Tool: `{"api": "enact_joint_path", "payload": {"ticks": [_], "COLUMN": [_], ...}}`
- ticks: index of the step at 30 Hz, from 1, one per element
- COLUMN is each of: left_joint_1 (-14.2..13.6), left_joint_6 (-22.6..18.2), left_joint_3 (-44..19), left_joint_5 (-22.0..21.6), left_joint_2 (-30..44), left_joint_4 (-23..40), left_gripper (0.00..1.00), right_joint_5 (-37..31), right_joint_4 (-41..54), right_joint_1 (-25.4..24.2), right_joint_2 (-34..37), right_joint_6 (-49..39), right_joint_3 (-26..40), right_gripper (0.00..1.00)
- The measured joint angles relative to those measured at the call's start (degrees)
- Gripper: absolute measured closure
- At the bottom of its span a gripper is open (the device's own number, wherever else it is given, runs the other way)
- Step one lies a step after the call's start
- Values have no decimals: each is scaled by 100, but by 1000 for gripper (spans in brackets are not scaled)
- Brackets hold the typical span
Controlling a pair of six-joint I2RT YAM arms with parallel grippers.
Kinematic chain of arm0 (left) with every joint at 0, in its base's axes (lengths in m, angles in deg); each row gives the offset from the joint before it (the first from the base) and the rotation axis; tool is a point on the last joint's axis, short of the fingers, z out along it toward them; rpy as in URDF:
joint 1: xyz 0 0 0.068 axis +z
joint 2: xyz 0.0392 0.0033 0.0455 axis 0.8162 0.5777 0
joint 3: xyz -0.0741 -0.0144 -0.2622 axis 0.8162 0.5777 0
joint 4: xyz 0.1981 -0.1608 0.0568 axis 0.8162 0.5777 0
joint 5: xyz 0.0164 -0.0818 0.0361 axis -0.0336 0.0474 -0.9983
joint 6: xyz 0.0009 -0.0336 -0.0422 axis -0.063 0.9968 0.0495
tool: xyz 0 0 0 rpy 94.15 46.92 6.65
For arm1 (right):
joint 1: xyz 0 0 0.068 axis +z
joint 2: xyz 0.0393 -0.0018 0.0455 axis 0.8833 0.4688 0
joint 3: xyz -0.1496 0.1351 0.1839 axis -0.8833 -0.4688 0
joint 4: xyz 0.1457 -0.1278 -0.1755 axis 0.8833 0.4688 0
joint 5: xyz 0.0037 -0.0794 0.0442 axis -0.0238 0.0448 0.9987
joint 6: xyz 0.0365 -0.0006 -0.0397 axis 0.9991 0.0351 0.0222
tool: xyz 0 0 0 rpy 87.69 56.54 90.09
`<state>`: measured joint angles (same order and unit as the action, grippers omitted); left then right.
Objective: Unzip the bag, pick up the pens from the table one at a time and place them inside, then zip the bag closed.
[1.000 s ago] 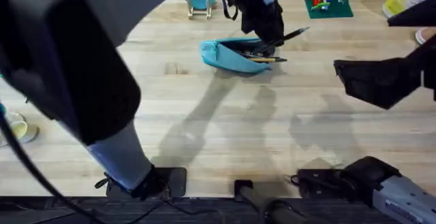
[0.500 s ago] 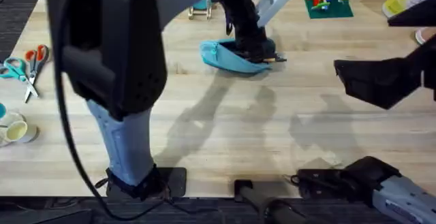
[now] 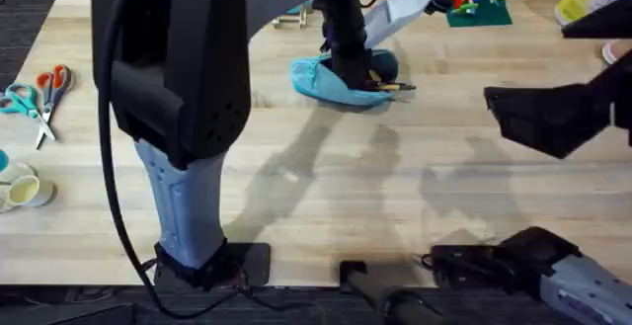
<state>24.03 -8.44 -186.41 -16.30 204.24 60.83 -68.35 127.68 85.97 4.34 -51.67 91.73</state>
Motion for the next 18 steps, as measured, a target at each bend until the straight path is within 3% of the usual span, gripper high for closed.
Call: {"api": "enact_joint_path", "payload": {"ticks": [5, 11, 12, 18], "left_joint_1": [0, -7, -12, -55], "left_joint_6": [-1, -47, -48, -46], "left_joint_3": [0, 0, 0, -4], "left_joint_5": [13, 24, 24, 2], "left_joint_2": [0, 0, 0, -2], "left_joint_4": [-24, -82, -83, -79], "left_gripper": [954, 64, 19, 6], "right_joint_5": [0, 0, 0, 0], "right_joint_4": [0, 0, 0, 0], "right_joint_1": [0, 0, 0, 0], "right_joint_2": [0, 0, 0, 0], "right_joint_6": [0, 0, 0, 0], "right_joint_3": [0, 0, 0, 0], "right_gripper": [3, 3, 3, 3]}}
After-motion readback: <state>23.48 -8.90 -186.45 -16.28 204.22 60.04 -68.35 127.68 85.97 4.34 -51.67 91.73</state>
